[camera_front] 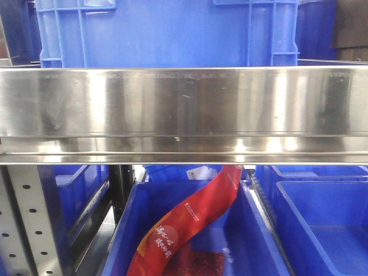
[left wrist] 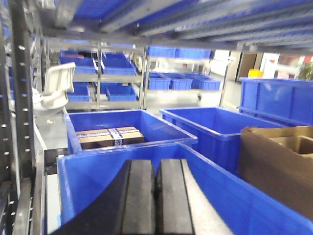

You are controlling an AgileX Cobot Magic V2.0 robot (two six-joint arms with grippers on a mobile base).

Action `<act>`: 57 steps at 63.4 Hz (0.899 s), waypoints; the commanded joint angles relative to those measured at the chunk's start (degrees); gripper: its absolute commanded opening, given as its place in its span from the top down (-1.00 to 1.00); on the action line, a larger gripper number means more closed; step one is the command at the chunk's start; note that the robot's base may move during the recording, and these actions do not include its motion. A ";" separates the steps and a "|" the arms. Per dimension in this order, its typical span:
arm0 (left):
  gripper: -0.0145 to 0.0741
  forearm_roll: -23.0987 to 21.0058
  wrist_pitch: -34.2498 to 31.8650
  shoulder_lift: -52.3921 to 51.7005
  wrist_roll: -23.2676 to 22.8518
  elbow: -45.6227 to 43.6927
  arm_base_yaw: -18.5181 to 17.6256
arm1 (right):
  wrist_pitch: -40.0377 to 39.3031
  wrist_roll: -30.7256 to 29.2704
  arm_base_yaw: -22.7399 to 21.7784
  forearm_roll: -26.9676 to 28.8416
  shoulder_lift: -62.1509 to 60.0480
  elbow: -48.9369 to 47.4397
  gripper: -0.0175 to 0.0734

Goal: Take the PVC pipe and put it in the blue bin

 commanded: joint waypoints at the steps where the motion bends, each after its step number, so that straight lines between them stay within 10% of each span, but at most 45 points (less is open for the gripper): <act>1: 0.92 -0.42 -1.30 -5.08 -0.19 5.95 -0.43 | -4.59 -0.30 0.16 -0.01 -3.39 6.08 0.98; 26: 0.92 -0.96 -13.25 -21.25 -0.19 35.09 7.54 | -15.49 3.74 0.16 0.14 -17.54 34.30 0.98; 57: 0.92 -0.96 -12.81 -24.48 -0.19 39.10 11.67 | -15.84 3.97 0.16 0.14 -28.48 38.93 0.98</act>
